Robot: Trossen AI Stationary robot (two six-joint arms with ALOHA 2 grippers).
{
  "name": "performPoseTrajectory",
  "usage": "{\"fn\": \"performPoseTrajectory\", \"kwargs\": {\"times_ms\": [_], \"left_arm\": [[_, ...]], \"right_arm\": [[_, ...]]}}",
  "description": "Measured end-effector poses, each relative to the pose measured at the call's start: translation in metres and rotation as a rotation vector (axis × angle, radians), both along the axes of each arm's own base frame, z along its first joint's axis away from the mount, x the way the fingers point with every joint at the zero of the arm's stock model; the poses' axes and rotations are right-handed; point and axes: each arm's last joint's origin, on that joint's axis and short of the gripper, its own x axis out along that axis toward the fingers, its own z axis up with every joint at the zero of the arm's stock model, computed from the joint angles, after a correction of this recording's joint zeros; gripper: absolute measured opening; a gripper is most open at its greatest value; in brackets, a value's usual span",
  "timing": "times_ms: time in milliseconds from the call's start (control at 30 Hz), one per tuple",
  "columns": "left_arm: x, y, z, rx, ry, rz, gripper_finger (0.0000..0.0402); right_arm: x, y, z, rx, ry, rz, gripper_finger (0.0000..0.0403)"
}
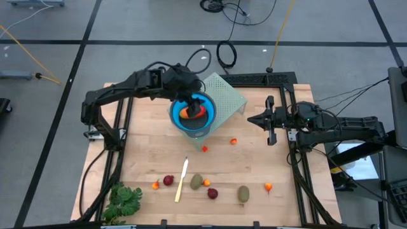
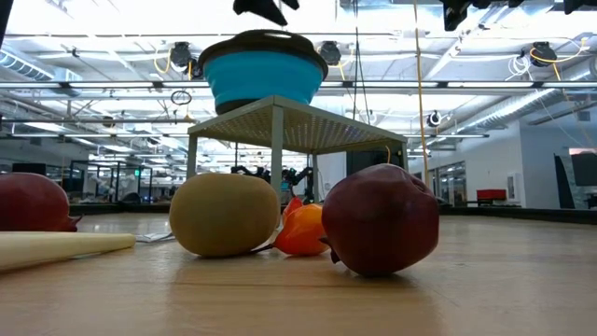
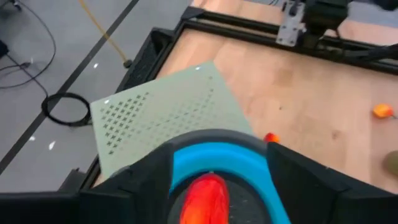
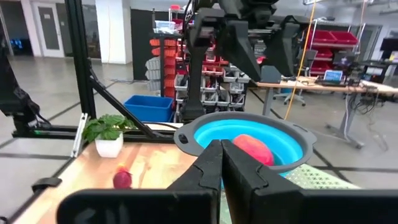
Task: Pick & Place Fruit
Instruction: Put the kiwi into the blue strainer bowl
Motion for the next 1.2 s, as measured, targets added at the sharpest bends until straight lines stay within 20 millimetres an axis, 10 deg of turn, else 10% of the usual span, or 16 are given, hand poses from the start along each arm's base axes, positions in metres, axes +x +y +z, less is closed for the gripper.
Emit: {"fn": "performPoseTrajectory", "kwargs": {"times_ms": [667, 1200], "left_arm": [[-0.015, -0.021, 0.01, -0.02, 0.0, -0.039, 0.0012], [-0.029, -0.047, 0.016, -0.042, 0.014, -0.027, 0.0007]], "right_arm": [[0.0, 0.0, 0.0, -0.116, 0.001, -0.005, 0.0004], [0.0, 0.0, -0.002, -0.123, 0.018, -0.005, 0.0004]]}}
